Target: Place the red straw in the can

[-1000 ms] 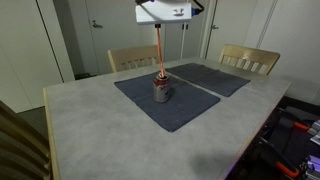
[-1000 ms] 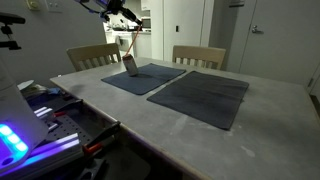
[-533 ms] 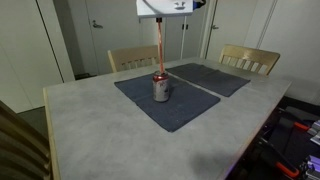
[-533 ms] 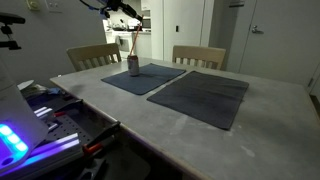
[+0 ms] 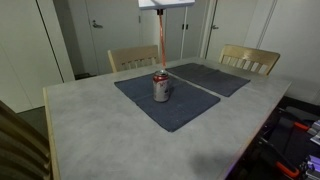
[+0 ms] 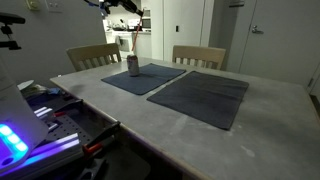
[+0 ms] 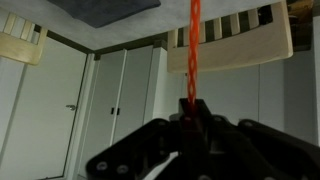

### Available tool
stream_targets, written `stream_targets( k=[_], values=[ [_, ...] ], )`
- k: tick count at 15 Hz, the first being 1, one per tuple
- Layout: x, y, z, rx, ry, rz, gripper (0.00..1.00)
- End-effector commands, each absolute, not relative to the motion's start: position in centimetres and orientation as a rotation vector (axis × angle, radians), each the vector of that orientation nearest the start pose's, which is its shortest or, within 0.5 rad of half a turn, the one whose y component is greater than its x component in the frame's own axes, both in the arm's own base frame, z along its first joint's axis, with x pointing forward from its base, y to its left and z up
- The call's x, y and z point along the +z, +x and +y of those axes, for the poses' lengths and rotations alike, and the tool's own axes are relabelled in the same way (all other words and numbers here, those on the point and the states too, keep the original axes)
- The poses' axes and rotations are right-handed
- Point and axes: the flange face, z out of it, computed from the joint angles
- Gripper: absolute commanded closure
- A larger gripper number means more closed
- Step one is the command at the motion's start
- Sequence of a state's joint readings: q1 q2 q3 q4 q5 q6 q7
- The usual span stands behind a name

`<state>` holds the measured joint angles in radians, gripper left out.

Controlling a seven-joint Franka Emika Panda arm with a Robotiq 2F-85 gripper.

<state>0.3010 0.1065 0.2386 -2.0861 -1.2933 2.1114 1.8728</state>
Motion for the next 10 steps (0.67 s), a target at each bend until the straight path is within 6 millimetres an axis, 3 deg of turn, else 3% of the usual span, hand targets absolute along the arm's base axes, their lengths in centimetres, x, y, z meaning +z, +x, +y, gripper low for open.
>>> stream_targets(
  k=[1, 10],
  values=[
    [40.3, 52.3, 25.1, -1.64, -3.046, 0.843, 0.98],
    [38.4, 53.0, 24.9, -1.59, -3.029, 0.87, 0.98]
  ],
)
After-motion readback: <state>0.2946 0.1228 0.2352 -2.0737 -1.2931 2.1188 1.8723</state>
